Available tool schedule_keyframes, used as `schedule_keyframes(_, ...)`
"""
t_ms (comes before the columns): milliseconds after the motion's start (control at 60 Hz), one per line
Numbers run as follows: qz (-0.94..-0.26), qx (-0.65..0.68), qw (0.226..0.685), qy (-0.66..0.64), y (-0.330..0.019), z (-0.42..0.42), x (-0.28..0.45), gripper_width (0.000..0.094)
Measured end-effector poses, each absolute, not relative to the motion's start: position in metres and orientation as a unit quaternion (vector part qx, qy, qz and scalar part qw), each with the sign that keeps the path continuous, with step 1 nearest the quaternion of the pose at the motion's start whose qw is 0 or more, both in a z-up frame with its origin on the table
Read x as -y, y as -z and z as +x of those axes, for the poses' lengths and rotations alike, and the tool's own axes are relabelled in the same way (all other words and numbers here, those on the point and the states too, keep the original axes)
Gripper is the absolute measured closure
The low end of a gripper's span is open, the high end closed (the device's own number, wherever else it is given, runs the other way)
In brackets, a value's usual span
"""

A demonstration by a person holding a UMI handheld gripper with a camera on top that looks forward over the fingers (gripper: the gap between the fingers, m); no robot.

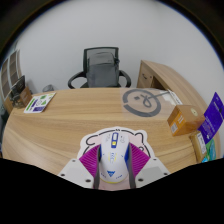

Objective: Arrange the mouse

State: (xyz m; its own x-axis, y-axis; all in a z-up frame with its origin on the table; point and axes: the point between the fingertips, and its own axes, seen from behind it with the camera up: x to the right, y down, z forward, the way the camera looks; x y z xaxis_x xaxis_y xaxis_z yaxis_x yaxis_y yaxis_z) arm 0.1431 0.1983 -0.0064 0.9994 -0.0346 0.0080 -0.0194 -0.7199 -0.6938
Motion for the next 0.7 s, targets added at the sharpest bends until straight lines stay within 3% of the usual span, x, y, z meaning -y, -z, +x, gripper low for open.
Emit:
schedule_keyframes(100,-0.922,-0.044,0.383,-0.032,0.009,0.141,-0.202,0.0524)
schedule_keyframes(233,-0.927,-0.023,0.374,-0.024,0.009,0.143,-0.2,0.0382)
schedule_keyframes(350,-0.927,-0.012,0.374,-0.011,-0.006,0.134,-0.19,0.0089)
schedule_keyframes(700,-0.901,-0.033,0.433,-0.021,-0.098,0.069,-0.113,0.0098)
